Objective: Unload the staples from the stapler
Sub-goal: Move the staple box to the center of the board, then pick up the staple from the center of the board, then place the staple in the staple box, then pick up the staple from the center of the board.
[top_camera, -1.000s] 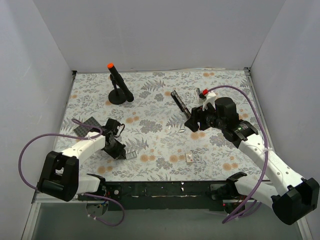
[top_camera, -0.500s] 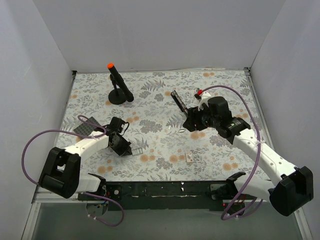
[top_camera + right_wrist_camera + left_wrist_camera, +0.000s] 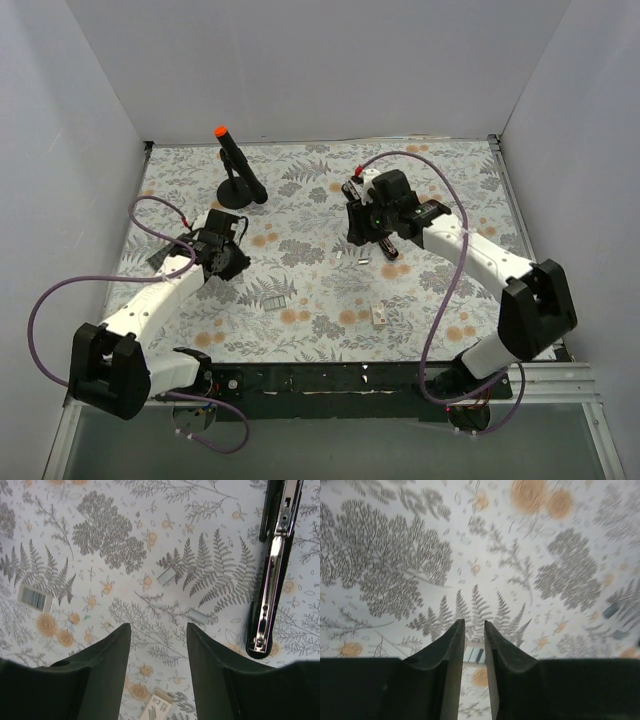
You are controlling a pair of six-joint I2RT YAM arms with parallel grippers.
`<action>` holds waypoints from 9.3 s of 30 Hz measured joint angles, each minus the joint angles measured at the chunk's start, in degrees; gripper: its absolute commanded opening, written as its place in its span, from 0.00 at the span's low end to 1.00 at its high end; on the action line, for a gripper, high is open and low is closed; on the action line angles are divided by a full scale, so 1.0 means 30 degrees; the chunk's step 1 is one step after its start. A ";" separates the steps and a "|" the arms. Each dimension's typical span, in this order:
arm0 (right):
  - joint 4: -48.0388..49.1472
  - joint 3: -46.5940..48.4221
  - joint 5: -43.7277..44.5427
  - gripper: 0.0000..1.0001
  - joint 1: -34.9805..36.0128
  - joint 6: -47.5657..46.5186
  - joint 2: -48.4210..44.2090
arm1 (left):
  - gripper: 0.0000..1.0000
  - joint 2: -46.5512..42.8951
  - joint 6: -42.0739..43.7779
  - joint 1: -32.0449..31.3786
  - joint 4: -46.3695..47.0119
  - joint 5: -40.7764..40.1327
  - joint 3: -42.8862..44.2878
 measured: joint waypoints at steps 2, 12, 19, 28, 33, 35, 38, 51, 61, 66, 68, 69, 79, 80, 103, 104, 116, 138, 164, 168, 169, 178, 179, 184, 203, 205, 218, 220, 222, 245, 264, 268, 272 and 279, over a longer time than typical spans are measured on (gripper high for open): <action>-0.0488 0.1625 0.0284 0.52 0.0007 0.0576 0.1588 | 0.66 0.0095 0.1333 0.0714 0.0707 0.0095 0.0634; -0.2907 0.4641 0.3745 0.53 0.1683 0.4138 0.5588 | 0.98 -0.0787 0.5982 0.3643 0.4328 0.3461 -0.2033; -0.3497 0.5122 0.4452 0.51 0.2120 0.5056 0.7431 | 0.98 -0.3563 0.6827 0.3432 0.5362 0.4116 -0.2747; -0.2127 0.5748 0.2929 0.64 0.2892 -0.1188 0.8415 | 0.98 -0.3140 0.6827 0.3432 0.5472 0.4116 -0.2754; -0.1523 0.5705 0.1872 0.58 0.2732 -0.5909 0.8349 | 0.98 -0.3774 0.6834 0.3373 0.5523 0.4116 -0.2754; -0.1632 0.5705 0.1311 0.57 0.2565 -0.7424 0.8371 | 0.98 -0.3774 0.6885 0.3373 0.5544 0.4116 -0.2754; -0.1800 0.5748 0.0408 0.57 0.2244 -0.8896 0.8539 | 0.98 -0.3774 0.6980 0.3351 0.5552 0.4116 -0.2754; -0.2222 0.5770 -0.1137 0.57 0.1428 -1.1555 0.9420 | 0.98 -0.3774 0.7104 0.3235 0.5544 0.3927 -0.2754; -0.2157 0.5741 -0.1508 0.55 0.1428 -1.1927 0.9981 | 0.98 -0.3774 0.7118 0.3235 0.5544 0.3745 -0.2754; -0.2142 0.5748 -0.1472 0.52 0.1428 -1.1978 1.0433 | 0.98 -0.3803 0.7111 0.3235 0.5537 0.3592 -0.2747; -0.2135 0.5748 -0.1428 0.49 0.1428 -1.2029 1.0440 | 0.98 -0.3861 0.7111 0.3235 0.5544 0.3585 -0.2754; -0.2113 0.5748 -0.1392 0.48 0.1428 -1.2029 1.0440 | 0.98 -0.3883 0.7111 0.3235 0.5544 0.3585 -0.2754; -0.1800 0.5603 -0.1413 0.37 0.1428 -1.2036 1.0404 | 0.98 -0.3883 0.7104 0.3235 0.5544 0.3585 -0.2747; -0.1734 0.5544 -0.1428 0.35 0.1428 -1.2036 1.0375 | 0.98 -0.3883 0.7104 0.3228 0.5544 0.3585 -0.2754; -0.1581 0.5209 -0.1880 0.28 0.2696 -1.1664 0.8655 | 0.98 -0.3184 0.5566 0.3213 0.5275 0.2681 -0.2754; -0.1574 0.5209 -0.1909 0.28 0.2980 -1.1635 0.8429 | 0.98 -0.3089 0.5355 0.3213 0.5195 0.2543 -0.2754; -0.0146 0.5180 -0.3104 0.28 0.6870 -1.1060 0.7621 | 0.98 -0.0860 0.3330 0.5537 0.4022 0.3745 -0.2637; 0.2127 0.5187 -0.4313 0.29 0.9602 -1.1198 0.9129 | 0.98 0.1224 0.2747 0.8670 0.3577 0.6135 -0.2426; 0.1923 0.6390 -0.3716 0.29 0.9967 -1.1519 1.0615 | 0.98 0.0546 0.2732 0.8670 0.3614 0.6120 -0.2426; 0.1902 0.6426 -0.3701 0.30 0.9989 -1.1511 1.0856 | 0.98 0.0546 0.2732 0.8670 0.3606 0.6120 -0.2426; 0.1865 0.6477 -0.3701 0.30 1.0003 -1.1504 1.0943 | 0.98 0.0546 0.2732 0.8670 0.3606 0.6120 -0.2426; 0.1814 0.6659 -0.3504 0.31 1.0105 -1.1387 1.1278 | 0.98 0.0488 0.2732 0.8670 0.3606 0.6120 -0.2426; 0.1814 0.6659 -0.3439 0.31 1.0105 -1.1387 1.1278 | 0.98 0.0474 0.2732 0.8670 0.3606 0.6120 -0.2426; 0.1814 0.6659 -0.3300 0.34 1.0112 -1.1373 1.1285 | 0.98 0.0466 0.2725 0.8670 0.3606 0.6120 -0.2426; 0.1792 0.6747 -0.2834 0.45 1.0112 -1.1096 1.1285 | 0.98 0.0444 0.2732 0.8670 0.3606 0.6120 -0.2426; 0.1792 0.6747 -0.2834 0.45 1.0112 -1.1052 1.1285 | 0.98 0.0444 0.2732 0.8670 0.3606 0.6120 -0.2426; 0.2790 0.5799 -0.2310 0.47 0.9938 -0.7796 0.9238 | 0.98 -0.0401 0.3213 0.8568 0.4065 0.6980 -0.2579; 0.3067 0.5071 -0.1698 0.47 0.9675 -0.6470 0.7949 | 0.98 -0.0984 0.3395 0.8444 0.4393 0.7337 -0.2710; 0.3147 0.4422 -0.0619 0.47 0.9158 -0.5180 0.6666 | 0.98 -0.1377 0.3570 0.8269 0.4736 0.7752 -0.2849; -0.1887 0.2229 0.5122 0.55 0.1311 0.0401 0.6033 | 0.91 -0.3330 0.4473 0.7125 0.7016 1.0783 -0.3905; -0.2907 0.2484 0.4197 0.51 0.1260 -0.0678 0.7053 | 0.89 -0.3337 0.4503 0.7125 0.7475 1.1322 -0.3912; -0.1829 0.2339 0.3053 0.48 0.0736 -0.4758 0.6339 | 0.89 -0.3344 0.4532 0.7125 0.7548 1.1504 -0.3942; -0.0350 0.1166 -0.0007 0.48 -0.0940 -0.8604 0.4809 | 0.89 -0.3344 0.4524 0.6907 0.7599 1.1526 -0.4167; 0.0000 0.0313 -0.3876 0.48 -0.2463 -1.4957 0.4095 | 0.89 -0.3432 0.4524 0.6375 0.7621 1.1577 -0.4204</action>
